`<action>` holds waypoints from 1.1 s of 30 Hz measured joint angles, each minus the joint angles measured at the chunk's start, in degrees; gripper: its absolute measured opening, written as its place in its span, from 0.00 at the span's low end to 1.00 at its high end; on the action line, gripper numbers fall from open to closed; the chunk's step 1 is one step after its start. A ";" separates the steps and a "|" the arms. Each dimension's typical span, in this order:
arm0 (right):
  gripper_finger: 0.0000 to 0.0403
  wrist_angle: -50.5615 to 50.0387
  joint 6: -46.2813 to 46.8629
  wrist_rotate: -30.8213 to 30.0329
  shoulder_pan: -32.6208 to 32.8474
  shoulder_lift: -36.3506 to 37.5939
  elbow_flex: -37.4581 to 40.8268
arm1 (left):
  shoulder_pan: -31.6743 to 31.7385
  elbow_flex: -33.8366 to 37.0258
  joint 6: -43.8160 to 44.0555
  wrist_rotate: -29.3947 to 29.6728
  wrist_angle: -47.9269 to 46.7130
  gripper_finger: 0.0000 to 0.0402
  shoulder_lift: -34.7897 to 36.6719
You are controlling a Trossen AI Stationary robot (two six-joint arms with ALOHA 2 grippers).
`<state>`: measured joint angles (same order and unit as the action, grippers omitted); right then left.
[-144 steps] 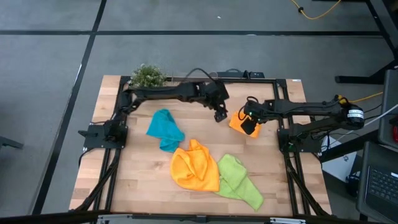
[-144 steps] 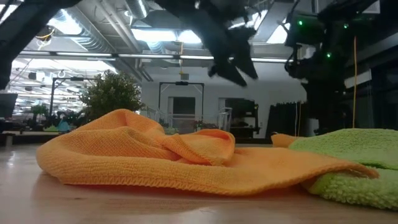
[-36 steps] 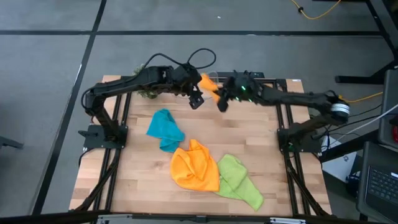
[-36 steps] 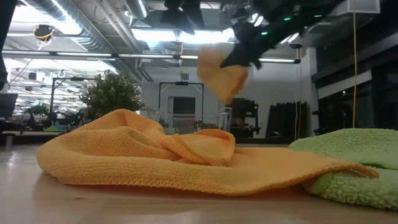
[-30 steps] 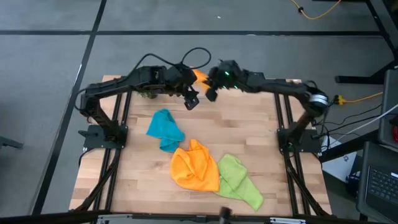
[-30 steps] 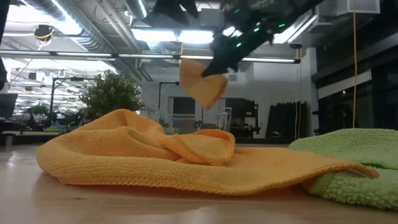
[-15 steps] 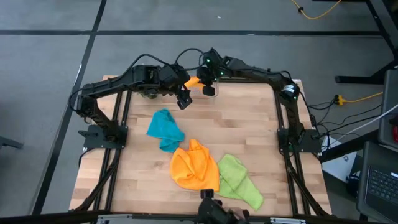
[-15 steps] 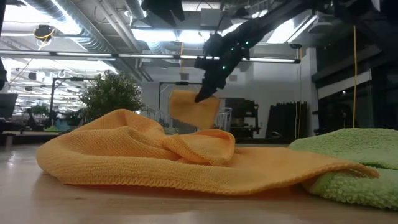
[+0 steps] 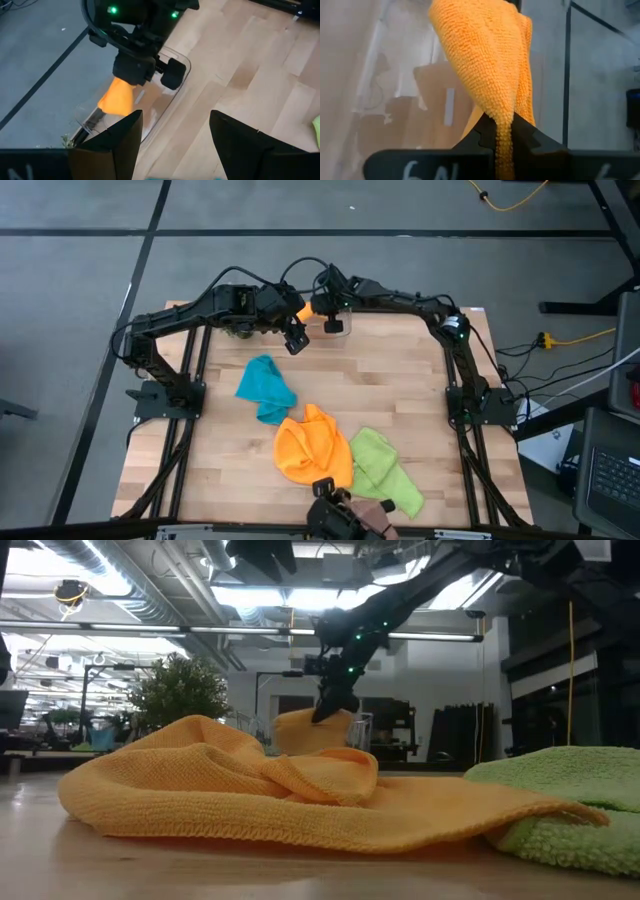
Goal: Fold microfiber towels
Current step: Put the top orange microfiber cloth into the bin
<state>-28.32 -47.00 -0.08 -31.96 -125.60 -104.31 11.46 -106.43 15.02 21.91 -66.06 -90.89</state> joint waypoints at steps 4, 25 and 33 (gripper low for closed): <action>0.05 -2.31 0.22 1.22 1.36 0.02 0.00 | 0.00 0.00 0.05 0.00 0.00 0.56 0.00; 0.69 -14.46 11.79 8.85 7.15 0.03 -1.04 | -0.02 0.00 1.41 -0.05 0.02 0.56 -0.04; 0.68 -16.37 13.40 13.63 7.01 0.13 -4.35 | -0.02 0.00 1.45 -0.07 -0.24 0.56 -0.07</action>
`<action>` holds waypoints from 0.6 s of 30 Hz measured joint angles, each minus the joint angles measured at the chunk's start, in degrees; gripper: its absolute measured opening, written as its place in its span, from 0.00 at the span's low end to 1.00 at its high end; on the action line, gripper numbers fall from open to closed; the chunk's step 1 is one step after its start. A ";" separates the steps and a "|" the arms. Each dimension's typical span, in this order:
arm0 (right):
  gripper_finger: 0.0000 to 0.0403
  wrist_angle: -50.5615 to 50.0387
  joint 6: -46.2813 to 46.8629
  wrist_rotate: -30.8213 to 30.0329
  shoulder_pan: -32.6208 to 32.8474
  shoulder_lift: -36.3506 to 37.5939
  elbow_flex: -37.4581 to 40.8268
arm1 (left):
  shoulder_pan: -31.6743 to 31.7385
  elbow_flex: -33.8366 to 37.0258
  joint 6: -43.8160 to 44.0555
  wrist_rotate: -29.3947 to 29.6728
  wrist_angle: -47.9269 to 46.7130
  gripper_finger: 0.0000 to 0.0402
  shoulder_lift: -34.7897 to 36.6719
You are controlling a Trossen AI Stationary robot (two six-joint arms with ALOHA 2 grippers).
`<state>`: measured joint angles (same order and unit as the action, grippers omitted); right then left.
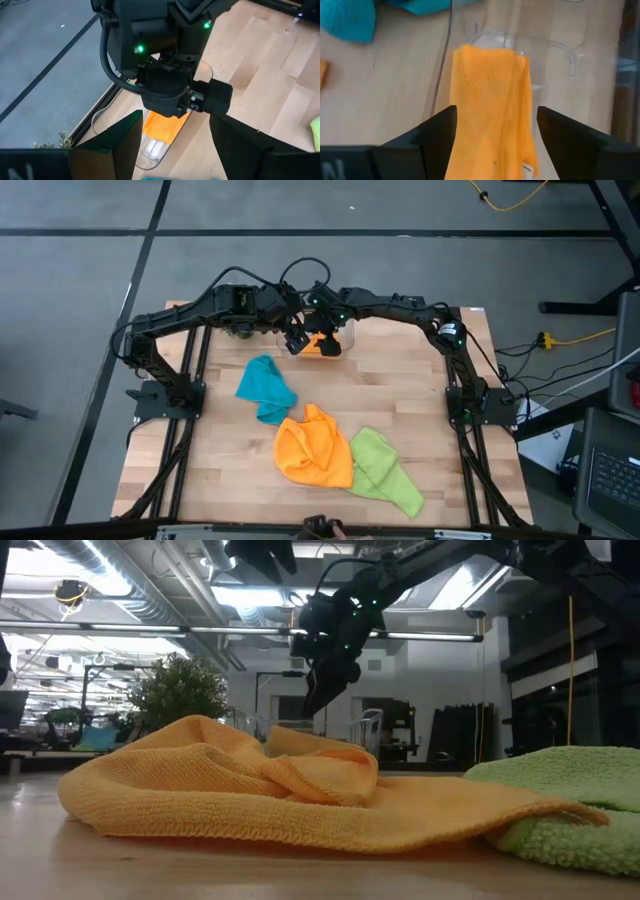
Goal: Fold microfiber towels
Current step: Put the top orange microfiber cloth into the bin
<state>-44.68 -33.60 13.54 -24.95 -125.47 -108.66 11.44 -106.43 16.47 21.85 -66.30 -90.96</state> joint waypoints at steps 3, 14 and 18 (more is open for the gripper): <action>0.66 1.75 0.87 0.13 0.74 -1.05 0.28 | 0.00 0.00 0.12 -0.02 -0.05 0.56 0.00; 0.64 9.31 5.09 -4.28 1.97 -6.69 -0.16 | -0.16 0.00 1.60 -0.02 -0.11 0.56 0.00; 0.64 9.11 6.68 -4.89 0.96 -6.67 -1.47 | -0.16 0.00 1.60 -0.04 -0.11 0.56 0.00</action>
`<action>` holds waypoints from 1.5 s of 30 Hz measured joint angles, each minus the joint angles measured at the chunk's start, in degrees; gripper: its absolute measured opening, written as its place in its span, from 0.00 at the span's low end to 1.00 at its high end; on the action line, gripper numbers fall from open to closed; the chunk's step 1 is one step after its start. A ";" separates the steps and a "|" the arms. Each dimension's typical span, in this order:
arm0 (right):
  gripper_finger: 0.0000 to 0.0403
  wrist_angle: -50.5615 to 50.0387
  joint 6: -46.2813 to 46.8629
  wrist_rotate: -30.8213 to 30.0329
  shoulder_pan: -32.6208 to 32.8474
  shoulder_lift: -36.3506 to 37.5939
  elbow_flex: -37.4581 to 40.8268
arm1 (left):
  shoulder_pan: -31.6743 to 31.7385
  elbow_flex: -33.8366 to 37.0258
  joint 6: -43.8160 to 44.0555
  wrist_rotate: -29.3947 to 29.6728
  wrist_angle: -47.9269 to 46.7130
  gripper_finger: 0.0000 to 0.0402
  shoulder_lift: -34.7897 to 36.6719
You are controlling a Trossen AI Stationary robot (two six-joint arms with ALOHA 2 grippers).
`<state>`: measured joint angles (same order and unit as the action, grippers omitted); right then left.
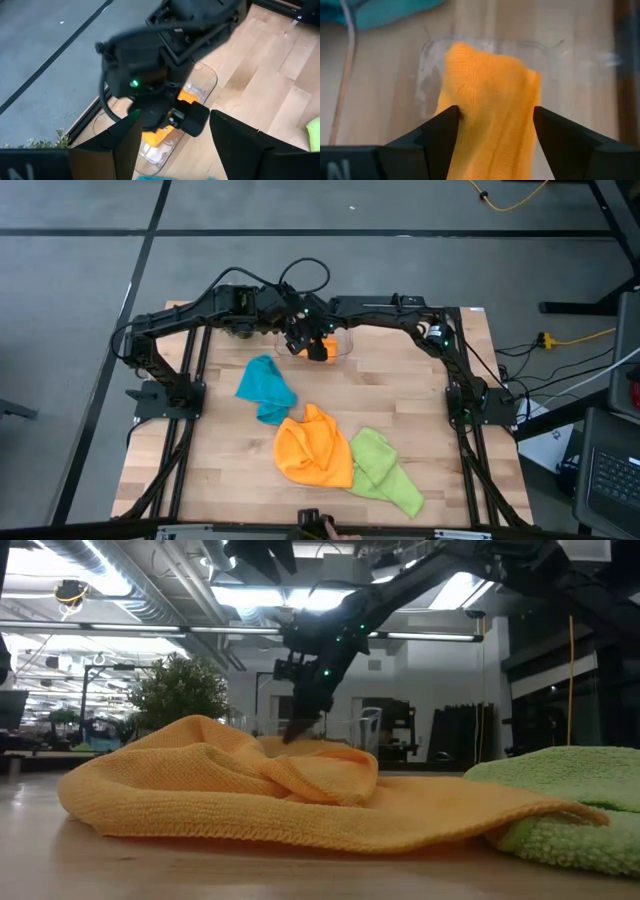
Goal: Fold microfiber towels
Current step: Put the top orange microfiber cloth into the bin, then move the bin to the top center of the table
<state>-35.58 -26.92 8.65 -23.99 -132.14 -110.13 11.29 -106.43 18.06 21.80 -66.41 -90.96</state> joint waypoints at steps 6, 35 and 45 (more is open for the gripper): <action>0.64 -4.20 1.30 -0.01 -1.50 0.00 -4.95 | -0.08 0.00 -0.13 0.01 0.00 0.56 0.00; 0.64 -54.33 3.99 13.75 -12.93 4.24 -23.54 | 0.09 0.00 2.14 -4.15 -2.24 0.56 0.00; 0.64 -54.41 11.29 6.23 -15.84 18.15 -23.49 | 3.22 6.43 2.38 -14.62 5.03 0.56 -2.10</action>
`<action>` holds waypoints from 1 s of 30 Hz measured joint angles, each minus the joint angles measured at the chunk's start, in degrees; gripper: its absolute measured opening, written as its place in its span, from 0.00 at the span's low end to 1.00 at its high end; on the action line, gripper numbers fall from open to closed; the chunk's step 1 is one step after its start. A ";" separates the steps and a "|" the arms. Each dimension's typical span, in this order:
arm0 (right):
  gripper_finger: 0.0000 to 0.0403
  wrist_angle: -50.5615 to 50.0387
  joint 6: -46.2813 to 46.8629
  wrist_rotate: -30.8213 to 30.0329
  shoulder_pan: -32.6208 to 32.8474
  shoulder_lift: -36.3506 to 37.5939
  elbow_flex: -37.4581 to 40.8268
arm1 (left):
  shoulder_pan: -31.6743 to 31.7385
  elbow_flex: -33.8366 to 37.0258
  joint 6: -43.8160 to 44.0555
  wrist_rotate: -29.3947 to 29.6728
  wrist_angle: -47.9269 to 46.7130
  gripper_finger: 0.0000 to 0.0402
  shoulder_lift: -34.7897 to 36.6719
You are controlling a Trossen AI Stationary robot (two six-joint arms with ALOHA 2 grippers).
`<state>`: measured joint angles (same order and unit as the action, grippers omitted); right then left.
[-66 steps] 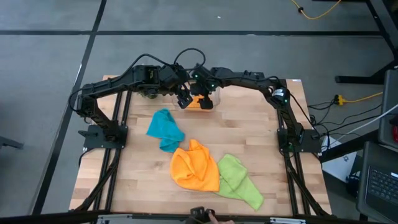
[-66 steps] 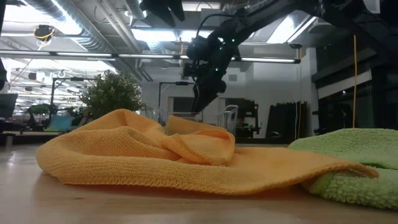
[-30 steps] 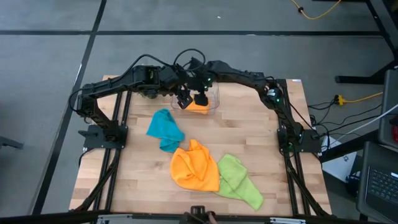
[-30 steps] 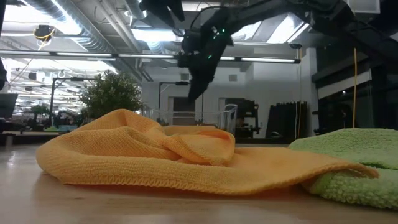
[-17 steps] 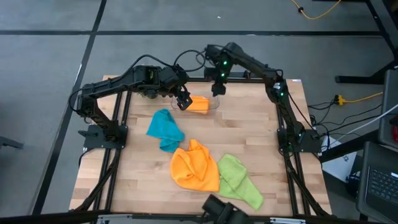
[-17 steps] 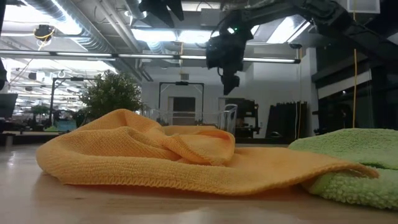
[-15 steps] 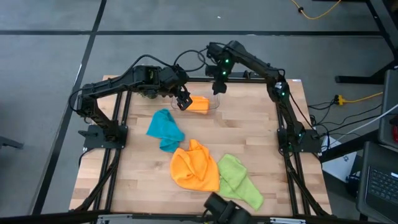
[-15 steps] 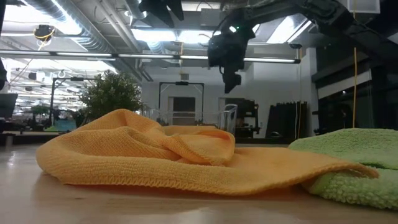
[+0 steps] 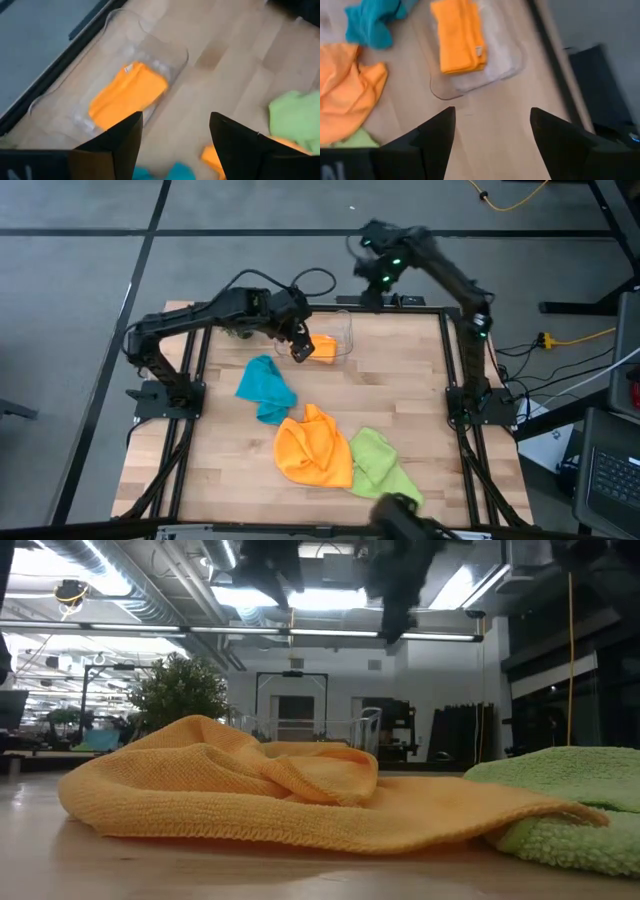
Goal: Fold microfiber towels
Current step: Move the bin to the top center of the table
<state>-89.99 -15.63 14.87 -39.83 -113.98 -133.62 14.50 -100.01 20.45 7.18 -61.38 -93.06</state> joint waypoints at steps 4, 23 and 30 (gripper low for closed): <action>0.64 -0.05 4.67 -3.97 -0.18 8.30 0.00 | 1.53 2.57 0.02 -3.51 10.19 0.56 -2.97; 0.64 -0.08 22.55 -15.56 4.30 39.20 -0.02 | 7.30 -5.69 -11.84 -9.06 17.02 0.53 -30.73; 0.64 -0.05 24.44 -16.81 4.57 41.31 0.00 | 5.84 -20.45 -16.78 -8.37 17.15 0.52 -39.76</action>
<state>-90.04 8.80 -1.94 -35.27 -72.67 -133.62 20.35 -120.45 3.66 -1.19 -44.23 -132.82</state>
